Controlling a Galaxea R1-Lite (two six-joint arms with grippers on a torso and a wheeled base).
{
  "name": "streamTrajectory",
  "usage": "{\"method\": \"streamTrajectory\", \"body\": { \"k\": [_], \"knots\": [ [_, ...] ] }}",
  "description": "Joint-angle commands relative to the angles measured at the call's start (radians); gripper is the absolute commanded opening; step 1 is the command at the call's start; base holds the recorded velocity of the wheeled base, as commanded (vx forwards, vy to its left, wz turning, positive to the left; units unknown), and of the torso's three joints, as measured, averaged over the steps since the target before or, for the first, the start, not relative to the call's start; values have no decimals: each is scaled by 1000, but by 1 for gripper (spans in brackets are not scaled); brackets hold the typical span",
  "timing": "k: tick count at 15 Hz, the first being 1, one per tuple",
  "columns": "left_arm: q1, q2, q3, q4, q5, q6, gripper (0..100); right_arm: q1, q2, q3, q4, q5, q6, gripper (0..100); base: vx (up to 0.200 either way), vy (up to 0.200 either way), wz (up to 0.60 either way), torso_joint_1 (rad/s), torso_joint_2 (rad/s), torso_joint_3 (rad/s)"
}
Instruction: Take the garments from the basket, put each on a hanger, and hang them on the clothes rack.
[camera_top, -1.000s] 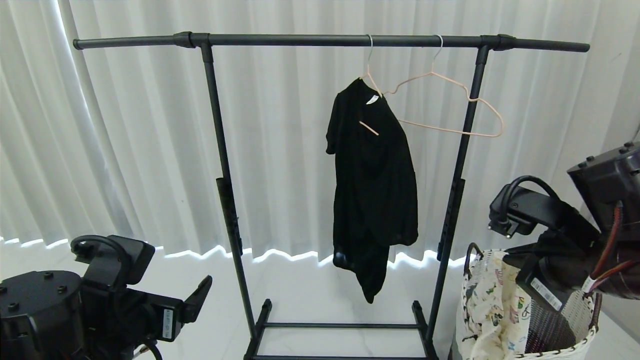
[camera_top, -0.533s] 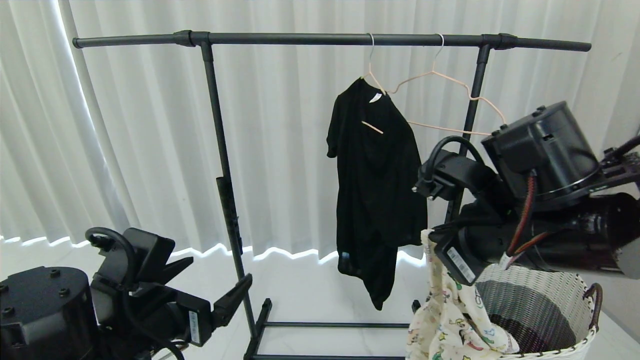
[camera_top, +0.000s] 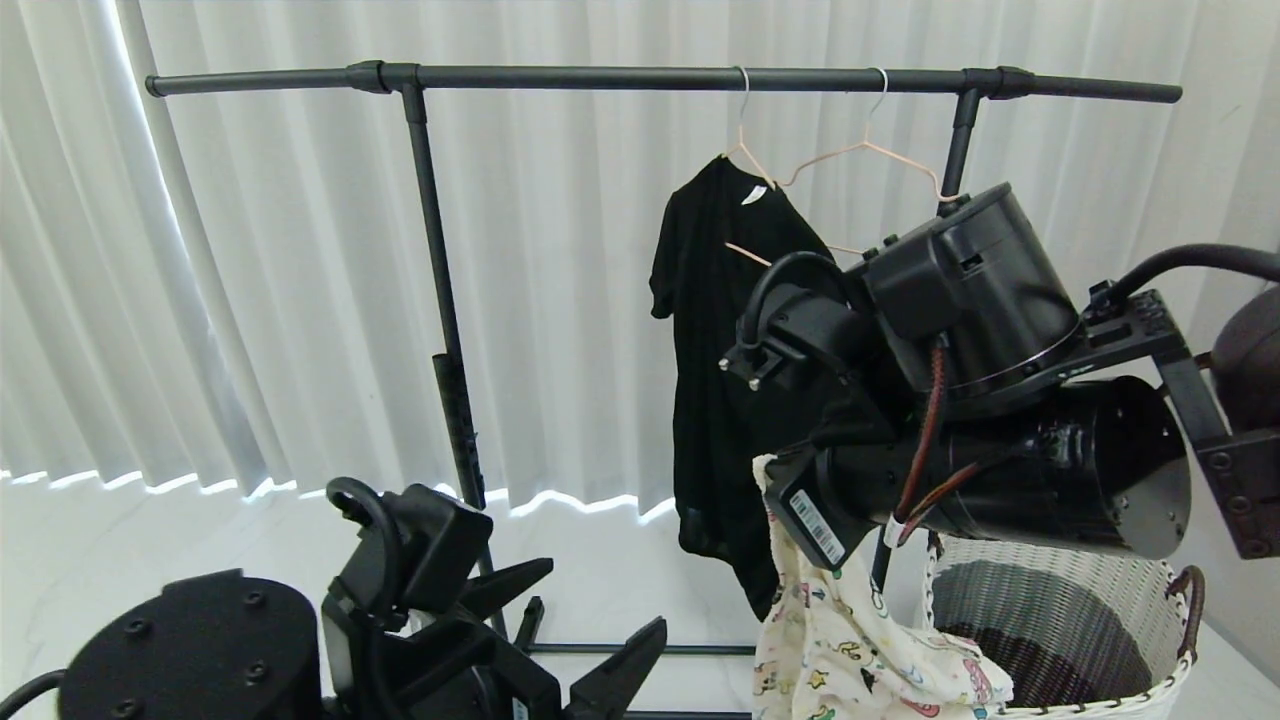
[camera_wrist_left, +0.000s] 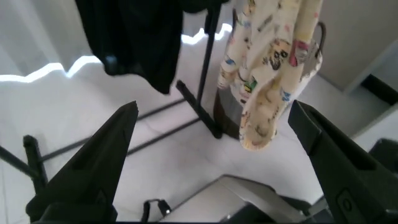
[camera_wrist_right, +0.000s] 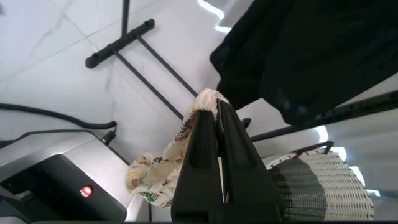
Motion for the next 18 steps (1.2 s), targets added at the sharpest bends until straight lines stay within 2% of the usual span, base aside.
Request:
{"method": "streamTrajectory", "body": {
  "k": [1,4,5,7,9,10,11,13,15,18],
  "knots": [
    [-20,77,2,-1,-3,-44,100,26,5,-8,-2,0,0,0,0,0,0,0,0,0],
    [-62,116,3,-1,-19,-55,100,46,5,-46,1,0,0,0,0,0,0,0,0,0],
    [-64,128,5,-1,-47,-55,100,50,7,-60,3,0,0,0,0,0,0,0,0,0],
    [-61,177,5,-1,-52,-64,100,67,7,-86,4,0,-2,0,0,0,0,0,0,0],
    [-64,232,3,-1,-50,-112,100,85,7,-93,6,0,-3,0,0,0,0,0,0,0],
    [-62,254,2,-1,-45,-129,100,89,5,-96,6,0,-3,0,0,0,0,0,0,0],
    [-58,283,3,-1,-32,-176,100,96,2,-106,14,0,-2,0,0,0,0,0,0,0],
    [-47,333,25,-1,25,-241,100,99,-1,-129,32,0,-2,0,0,0,0,0,0,0],
    [-39,333,104,-1,56,-245,100,98,-2,-135,34,0,-2,0,0,0,0,0,0,0],
    [-43,244,167,-41,73,-244,100,95,-2,-127,34,0,-2,0,0,0,0,0,0,0]
  ]
}}
